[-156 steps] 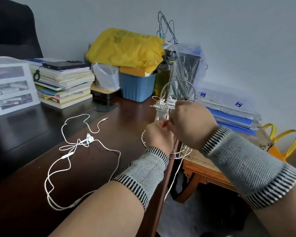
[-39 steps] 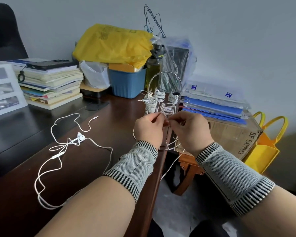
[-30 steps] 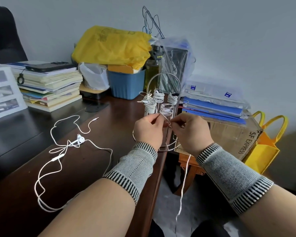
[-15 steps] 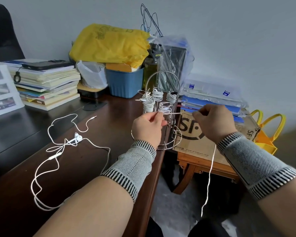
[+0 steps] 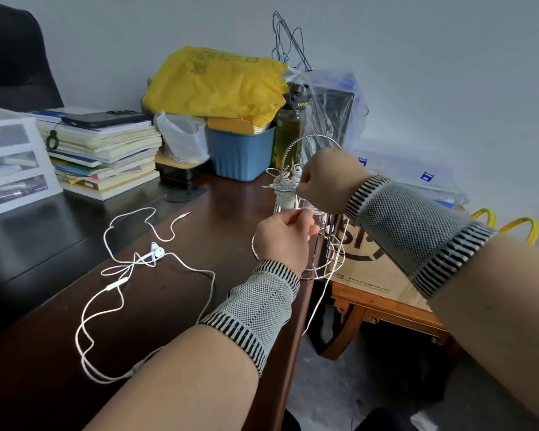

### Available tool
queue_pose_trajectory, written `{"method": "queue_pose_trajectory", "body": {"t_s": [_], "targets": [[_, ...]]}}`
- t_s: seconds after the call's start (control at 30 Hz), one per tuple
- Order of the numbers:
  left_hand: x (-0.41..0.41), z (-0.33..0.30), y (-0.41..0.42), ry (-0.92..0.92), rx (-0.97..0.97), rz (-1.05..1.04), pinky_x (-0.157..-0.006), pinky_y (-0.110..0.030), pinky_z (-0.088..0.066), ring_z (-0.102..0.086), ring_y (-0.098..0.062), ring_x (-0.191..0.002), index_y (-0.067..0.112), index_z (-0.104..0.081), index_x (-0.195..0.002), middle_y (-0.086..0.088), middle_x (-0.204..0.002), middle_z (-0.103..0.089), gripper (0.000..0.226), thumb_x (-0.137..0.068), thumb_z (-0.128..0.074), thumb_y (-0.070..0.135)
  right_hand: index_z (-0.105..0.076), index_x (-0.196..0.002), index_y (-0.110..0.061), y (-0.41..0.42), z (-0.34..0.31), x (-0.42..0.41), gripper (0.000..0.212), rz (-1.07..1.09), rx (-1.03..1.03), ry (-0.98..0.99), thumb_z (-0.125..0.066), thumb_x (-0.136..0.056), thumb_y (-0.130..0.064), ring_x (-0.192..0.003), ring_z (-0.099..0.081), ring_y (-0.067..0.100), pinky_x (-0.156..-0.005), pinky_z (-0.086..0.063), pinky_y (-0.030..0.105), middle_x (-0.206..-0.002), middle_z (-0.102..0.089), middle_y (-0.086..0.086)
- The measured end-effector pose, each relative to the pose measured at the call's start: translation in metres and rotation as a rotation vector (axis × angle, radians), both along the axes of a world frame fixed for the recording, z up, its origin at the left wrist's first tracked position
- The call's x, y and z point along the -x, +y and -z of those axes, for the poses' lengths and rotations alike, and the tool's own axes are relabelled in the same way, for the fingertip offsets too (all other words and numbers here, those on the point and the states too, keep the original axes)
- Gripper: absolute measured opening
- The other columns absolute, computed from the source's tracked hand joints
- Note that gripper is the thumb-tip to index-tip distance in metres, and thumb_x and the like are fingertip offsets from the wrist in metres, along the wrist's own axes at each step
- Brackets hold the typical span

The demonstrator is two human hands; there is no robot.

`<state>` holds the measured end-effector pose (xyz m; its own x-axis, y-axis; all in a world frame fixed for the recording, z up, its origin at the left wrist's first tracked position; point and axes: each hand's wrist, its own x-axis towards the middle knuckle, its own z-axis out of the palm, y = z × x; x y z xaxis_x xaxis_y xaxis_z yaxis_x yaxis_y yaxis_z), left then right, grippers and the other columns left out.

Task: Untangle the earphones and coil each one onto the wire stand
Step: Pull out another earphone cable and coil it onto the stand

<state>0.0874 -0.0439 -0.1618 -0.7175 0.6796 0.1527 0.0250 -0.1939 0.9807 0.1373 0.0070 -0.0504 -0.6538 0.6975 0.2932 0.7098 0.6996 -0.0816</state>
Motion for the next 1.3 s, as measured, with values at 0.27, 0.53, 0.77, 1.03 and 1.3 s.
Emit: {"method": "queue_pose_trajectory", "body": {"t_s": [0.27, 0.53, 0.77, 1.03, 1.3], "targets": [[0.005, 0.002, 0.004, 0.073, 0.057, -0.080, -0.055, -0.029, -0.044, -0.040, -0.001, -0.039, 0.008, -0.055, -0.053, -0.004, -0.042, -0.049, 0.035, -0.086, -0.064, 0.003, -0.052, -0.072, -0.015, -0.034, 0.025, -0.026, 0.017, -0.225, -0.394, -0.141, -0.053, -0.089, -0.014, -0.060, -0.045, 0.020, -0.050, -0.034, 0.028, -0.076, -0.038, -0.001], [0.001, 0.002, -0.002, 0.056, -0.020, -0.021, -0.078, -0.041, -0.060, -0.073, -0.016, -0.074, 0.011, -0.078, -0.093, 0.002, -0.074, -0.075, 0.022, -0.083, -0.070, 0.029, -0.074, -0.088, -0.011, -0.008, 0.057, -0.069, 0.015, -0.112, -0.095, 0.317, -0.062, -0.090, -0.018, -0.071, -0.055, 0.014, -0.069, -0.048, 0.028, -0.083, -0.066, 0.002], [0.000, -0.001, -0.005, 0.095, -0.011, -0.056, -0.073, -0.044, -0.061, -0.073, -0.016, -0.071, 0.030, -0.069, -0.066, 0.007, -0.066, -0.073, 0.022, -0.087, -0.067, 0.027, -0.056, -0.092, -0.021, 0.000, 0.064, -0.078, 0.011, -0.133, 0.203, 0.557, -0.054, -0.093, -0.010, -0.064, -0.063, 0.017, -0.060, -0.052, 0.030, -0.073, -0.066, -0.001], [-0.004, -0.004, -0.004, -0.046, -0.044, -0.045, -0.060, -0.016, -0.054, -0.070, -0.005, -0.063, 0.007, -0.072, -0.098, 0.001, -0.075, -0.072, 0.015, -0.093, -0.064, 0.018, -0.068, -0.085, -0.013, 0.005, 0.070, -0.086, 0.037, -0.213, 0.724, 0.958, -0.046, -0.087, 0.016, -0.078, -0.068, 0.018, -0.074, -0.052, 0.033, -0.080, -0.075, 0.002], [-0.005, -0.007, -0.005, -0.010, -0.043, -0.084, -0.063, -0.019, -0.057, -0.070, -0.006, -0.064, 0.018, -0.070, -0.087, 0.001, -0.074, -0.072, 0.007, -0.092, -0.065, 0.019, -0.071, -0.086, -0.008, 0.014, 0.091, -0.076, 0.011, -0.211, 0.852, 1.145, -0.067, -0.084, 0.002, -0.077, -0.067, 0.020, -0.074, -0.055, 0.031, -0.085, -0.074, 0.013]]}}
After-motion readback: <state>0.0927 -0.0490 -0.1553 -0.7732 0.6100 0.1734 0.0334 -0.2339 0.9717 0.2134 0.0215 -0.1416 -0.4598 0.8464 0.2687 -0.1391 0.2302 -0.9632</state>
